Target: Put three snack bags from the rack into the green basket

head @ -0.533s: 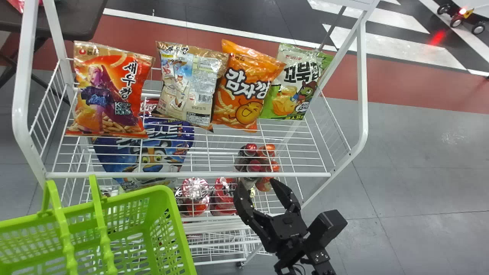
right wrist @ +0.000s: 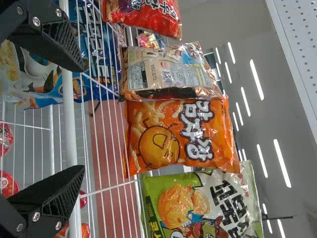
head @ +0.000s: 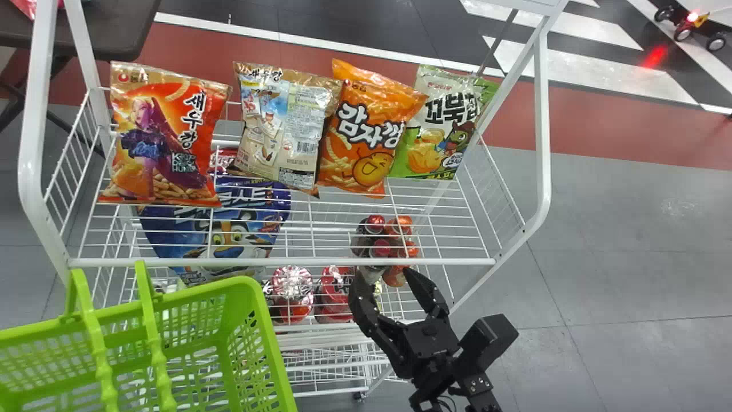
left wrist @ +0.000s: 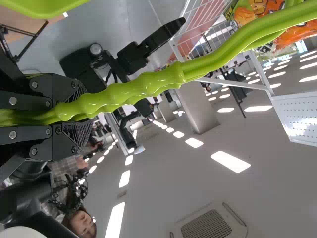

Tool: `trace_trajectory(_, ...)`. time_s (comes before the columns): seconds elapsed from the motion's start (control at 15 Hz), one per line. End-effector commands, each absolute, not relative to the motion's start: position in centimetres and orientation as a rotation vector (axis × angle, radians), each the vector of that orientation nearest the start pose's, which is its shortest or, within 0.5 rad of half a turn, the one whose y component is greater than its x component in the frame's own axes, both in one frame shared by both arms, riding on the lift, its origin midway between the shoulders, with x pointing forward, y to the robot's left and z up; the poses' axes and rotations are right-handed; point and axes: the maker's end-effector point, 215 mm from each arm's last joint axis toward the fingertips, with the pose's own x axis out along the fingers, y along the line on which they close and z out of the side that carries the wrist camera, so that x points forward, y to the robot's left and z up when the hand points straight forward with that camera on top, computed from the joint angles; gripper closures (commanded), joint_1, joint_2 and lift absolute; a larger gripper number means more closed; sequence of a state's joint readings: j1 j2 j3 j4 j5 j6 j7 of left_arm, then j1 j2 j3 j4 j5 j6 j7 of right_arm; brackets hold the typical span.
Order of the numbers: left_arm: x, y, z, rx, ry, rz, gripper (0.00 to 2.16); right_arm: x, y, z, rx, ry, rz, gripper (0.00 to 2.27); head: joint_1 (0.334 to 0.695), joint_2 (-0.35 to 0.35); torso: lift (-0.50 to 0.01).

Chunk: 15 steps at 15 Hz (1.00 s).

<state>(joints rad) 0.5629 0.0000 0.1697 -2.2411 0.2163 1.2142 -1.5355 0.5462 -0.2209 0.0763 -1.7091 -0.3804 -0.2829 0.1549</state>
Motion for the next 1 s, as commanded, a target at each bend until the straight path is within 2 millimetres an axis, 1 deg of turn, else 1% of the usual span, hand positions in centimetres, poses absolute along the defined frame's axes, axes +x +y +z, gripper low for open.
trace_trajectory(0.0, 19.8, 5.5, -34.5, -0.966, 0.718, -1.326, 2.15, 39.3, -22.3, -45.1, 0.209, 0.136, 0.194, 0.12, 0.695, -0.332, 0.000)
trace_trajectory(0.2, 19.7, 5.4, -34.5, -0.968, 0.721, -1.327, 2.15, 39.4, -22.0, -44.7, 0.212, 0.130, 0.199, 0.12, 0.695, -0.330, 0.000)
trace_trajectory(0.27, 19.7, 5.3, -34.5, -0.968, 0.722, -1.328, 2.15, 39.8, -21.4, -44.4, 0.215, 0.123, 0.209, 0.12, 0.695, -0.329, 0.000)
trace_trajectory(0.33, 19.7, 5.2, -34.5, -0.966, 0.723, -1.330, 2.15, 40.5, -20.7, -44.2, 0.217, 0.126, 0.221, 0.12, 0.695, -0.325, 0.000)
trace_trajectory(0.47, 19.6, 5.1, -34.4, -0.963, 0.722, -1.333, 2.15, 42.3, -18.5, -43.8, 0.220, 0.141, 0.262, 0.12, 0.695, -0.308, 0.000)
trace_trajectory(0.6, 19.6, 5.1, -34.4, -0.965, 0.723, -1.334, 2.15, 44.0, -15.7, -43.0, 0.227, 0.158, 0.315, 0.12, 0.695, -0.275, 0.000)
trace_trajectory(0.67, 19.6, 5.1, -34.3, -0.964, 0.722, -1.335, 2.15, 44.7, -14.3, -42.9, 0.229, 0.174, 0.342, 0.12, 0.695, -0.253, 0.000)
trace_trajectory(0.73, 19.6, 5.1, -34.3, -0.964, 0.722, -1.335, 2.15, 45.5, -12.9, -42.5, 0.229, 0.184, 0.370, 0.12, 0.695, -0.207, 0.000)
trace_trajectory(0.93, 19.6, 5.1, -34.4, -0.966, 0.729, -1.330, 2.15, 48.1, -9.2, -41.2, 0.215, 0.209, 0.434, 0.12, 0.695, -0.143, 0.000)
